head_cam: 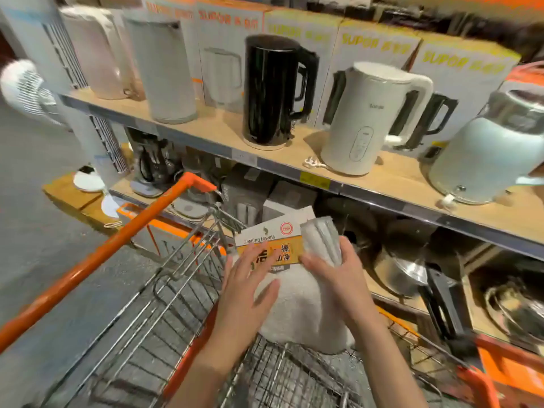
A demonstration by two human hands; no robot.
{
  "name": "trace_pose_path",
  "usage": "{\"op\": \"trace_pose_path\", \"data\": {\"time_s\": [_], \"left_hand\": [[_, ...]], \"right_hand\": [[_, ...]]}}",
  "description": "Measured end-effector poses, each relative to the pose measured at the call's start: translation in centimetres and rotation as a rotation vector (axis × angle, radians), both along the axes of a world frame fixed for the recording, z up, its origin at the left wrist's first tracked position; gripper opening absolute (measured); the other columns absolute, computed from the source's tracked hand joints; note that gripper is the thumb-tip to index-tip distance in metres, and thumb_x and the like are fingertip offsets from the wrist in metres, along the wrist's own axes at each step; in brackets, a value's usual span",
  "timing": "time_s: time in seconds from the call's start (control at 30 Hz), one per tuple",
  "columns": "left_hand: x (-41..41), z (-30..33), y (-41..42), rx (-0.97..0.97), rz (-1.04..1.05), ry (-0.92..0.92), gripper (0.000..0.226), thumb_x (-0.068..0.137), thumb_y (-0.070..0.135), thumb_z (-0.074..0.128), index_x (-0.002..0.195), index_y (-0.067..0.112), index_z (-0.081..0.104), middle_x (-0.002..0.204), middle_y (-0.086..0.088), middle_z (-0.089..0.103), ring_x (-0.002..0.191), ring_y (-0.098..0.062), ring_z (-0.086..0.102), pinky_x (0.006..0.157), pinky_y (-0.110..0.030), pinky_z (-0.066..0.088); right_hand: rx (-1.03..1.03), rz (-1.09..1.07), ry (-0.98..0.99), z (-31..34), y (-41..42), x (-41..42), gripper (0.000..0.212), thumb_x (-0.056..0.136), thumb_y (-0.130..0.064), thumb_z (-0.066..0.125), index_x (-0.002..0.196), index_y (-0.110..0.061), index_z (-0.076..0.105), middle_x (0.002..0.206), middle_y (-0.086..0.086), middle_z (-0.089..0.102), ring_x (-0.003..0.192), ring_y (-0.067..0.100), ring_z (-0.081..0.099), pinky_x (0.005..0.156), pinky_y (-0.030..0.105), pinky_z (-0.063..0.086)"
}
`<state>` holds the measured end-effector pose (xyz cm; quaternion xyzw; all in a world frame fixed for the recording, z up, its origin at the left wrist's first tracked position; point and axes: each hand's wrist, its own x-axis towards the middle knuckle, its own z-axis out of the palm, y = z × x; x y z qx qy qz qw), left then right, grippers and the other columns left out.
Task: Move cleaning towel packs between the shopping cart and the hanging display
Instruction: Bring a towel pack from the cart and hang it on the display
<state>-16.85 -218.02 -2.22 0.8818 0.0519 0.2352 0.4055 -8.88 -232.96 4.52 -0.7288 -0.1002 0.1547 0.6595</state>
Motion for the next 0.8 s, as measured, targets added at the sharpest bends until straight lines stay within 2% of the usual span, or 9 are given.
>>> {"op": "trace_pose_path", "data": {"time_s": [0.07,0.17,0.23,0.33,0.4,0.43,0.53,0.63,0.8], "left_hand": [[-0.6,2.2,0.6,0.077,0.022,-0.041,0.048,0.091,0.048,0.038,0.137,0.056,0.027,0.144,0.027,0.024,0.142,-0.007,0.017,0.117,-0.030,-0.010],[-0.9,4.8,2.3,0.066,0.045,-0.090,0.045,0.090,0.054,0.037,0.134,0.060,0.029,0.148,0.020,0.021,0.144,-0.008,0.006,0.118,-0.036,-0.006],[-1.3,6.4,3.4,-0.119,0.033,-0.109,0.045,0.084,0.053,0.044,0.125,0.068,0.034,0.149,0.024,0.012,0.143,-0.001,-0.001,0.116,-0.024,0.000],[-1.9,8.7,5.3,-0.369,-0.021,-0.157,0.043,0.081,0.043,0.062,0.107,0.073,0.046,0.148,0.024,0.001,0.137,0.012,0.000,0.104,-0.001,0.008],[-2.4,9.9,7.1,-0.528,-0.086,-0.097,0.053,0.084,0.025,0.069,0.099,0.073,0.051,0.148,0.020,0.010,0.130,0.017,0.016,0.097,-0.001,0.024],[-2.8,10.4,8.1,-0.639,-0.154,-0.055,0.052,0.084,0.021,0.068,0.101,0.068,0.055,0.146,0.019,0.024,0.125,0.017,0.028,0.091,-0.003,0.032],[-3.6,11.5,11.2,-0.831,-0.317,0.002,0.049,0.080,0.012,0.068,0.112,0.048,0.059,0.112,0.029,0.062,0.105,0.014,0.054,0.079,-0.009,0.045],[-4.1,12.9,13.7,-0.771,-0.425,0.027,0.047,0.081,0.005,0.068,0.112,0.038,0.057,0.099,0.043,0.058,0.095,0.020,0.054,0.074,-0.003,0.044],[-5.9,14.7,14.2,-0.748,-0.658,0.102,0.045,0.078,0.013,0.073,0.106,0.045,0.060,0.109,0.029,0.061,0.100,0.010,0.057,0.075,-0.003,0.044]], "right_hand": [[0.016,-0.034,-0.004,2.2,0.1,-1.0,0.038,0.072,-0.015,0.080,0.103,-0.020,0.058,0.095,0.004,0.072,0.083,0.019,0.070,0.072,0.028,0.056],[0.061,-0.109,0.036,4.9,1.0,-2.6,0.051,0.064,-0.025,0.085,0.108,-0.022,0.057,0.099,0.006,0.071,0.085,0.023,0.071,0.077,0.038,0.057],[0.073,-0.163,0.078,6.1,1.7,-3.8,0.062,0.064,-0.031,0.085,0.117,-0.027,0.054,0.106,0.003,0.070,0.089,0.022,0.070,0.080,0.042,0.057],[0.121,-0.198,0.068,7.6,3.6,-5.8,0.058,0.065,-0.028,0.084,0.115,-0.029,0.056,0.101,0.000,0.072,0.088,0.019,0.071,0.076,0.038,0.057],[0.126,-0.265,0.072,8.5,5.5,-7.4,0.064,0.058,-0.030,0.084,0.115,-0.028,0.056,0.101,0.002,0.072,0.087,0.021,0.071,0.073,0.037,0.058],[0.146,-0.305,0.073,8.8,6.6,-8.1,0.064,0.056,-0.030,0.082,0.114,-0.027,0.056,0.100,0.003,0.072,0.087,0.021,0.071,0.071,0.036,0.058],[0.209,-0.392,0.063,9.3,9.8,-9.7,0.057,0.062,-0.022,0.081,0.113,-0.023,0.056,0.096,0.007,0.073,0.084,0.026,0.071,0.066,0.035,0.058],[0.238,-0.492,0.038,9.9,12.2,-11.7,0.054,0.069,-0.019,0.081,0.116,-0.023,0.054,0.097,0.009,0.072,0.085,0.028,0.071,0.067,0.038,0.059],[0.218,-0.665,-0.058,11.4,12.1,-17.4,0.056,0.067,-0.025,0.075,0.120,-0.025,0.054,0.104,0.008,0.072,0.090,0.028,0.070,0.073,0.040,0.059]]}}
